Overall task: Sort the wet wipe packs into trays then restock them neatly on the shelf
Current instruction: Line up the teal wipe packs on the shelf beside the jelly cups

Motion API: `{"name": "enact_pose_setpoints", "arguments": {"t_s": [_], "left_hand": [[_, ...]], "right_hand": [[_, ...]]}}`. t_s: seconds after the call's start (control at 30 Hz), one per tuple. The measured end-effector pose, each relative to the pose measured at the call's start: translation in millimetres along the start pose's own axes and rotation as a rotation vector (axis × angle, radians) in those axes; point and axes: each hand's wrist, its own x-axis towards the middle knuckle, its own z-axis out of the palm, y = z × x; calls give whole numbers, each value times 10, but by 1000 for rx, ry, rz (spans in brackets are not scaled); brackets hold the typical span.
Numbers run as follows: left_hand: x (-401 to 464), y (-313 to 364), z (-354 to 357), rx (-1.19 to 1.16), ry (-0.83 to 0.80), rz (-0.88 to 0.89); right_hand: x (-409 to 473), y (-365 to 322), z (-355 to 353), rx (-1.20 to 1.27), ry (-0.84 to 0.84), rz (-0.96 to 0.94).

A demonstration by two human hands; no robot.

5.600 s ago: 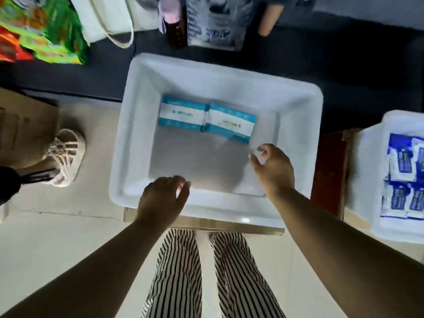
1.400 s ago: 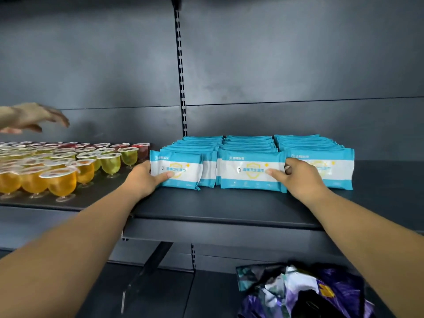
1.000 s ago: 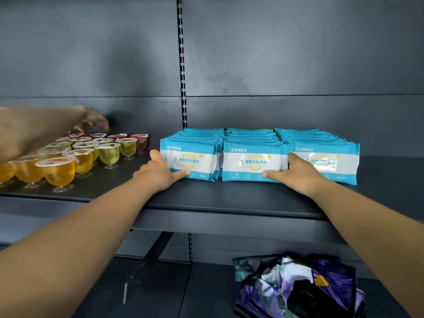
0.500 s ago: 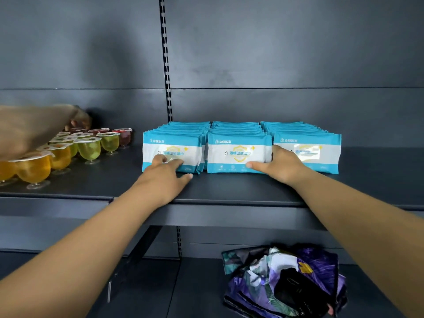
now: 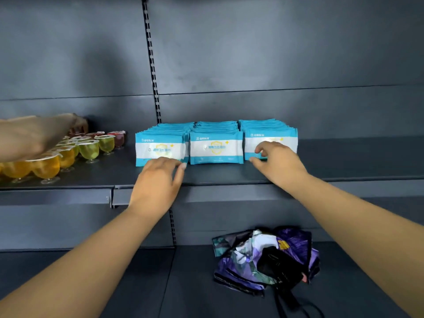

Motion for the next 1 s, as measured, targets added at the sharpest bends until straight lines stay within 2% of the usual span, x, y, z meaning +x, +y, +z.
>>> {"name": "enact_pose_setpoints", "arguments": {"t_s": [0.17, 0.27, 0.4, 0.63, 0.8, 1.0], "left_hand": [[-300, 594, -66, 3, -127, 222], [-451, 1006, -63, -33, -210, 264], [-793, 1582, 71, -19, -360, 321], [-1857, 2880, 721, -53, -484, 205], [-2804, 3656, 1291, -67, -641, 120], [-3736, 4222, 1647, -63, -807, 46]], "right_hand": [[-660, 149, -282, -98, 204, -371], [-1009, 313, -464, -98, 243, -432], [-1554, 786, -706, -151, 166, -428], [-2786, 2246, -1042, -189, 28, -299], [-3674, 3213, -1284, -215, -104, -147], [-4608, 4003, -1439, -211, -397, 100]]}}
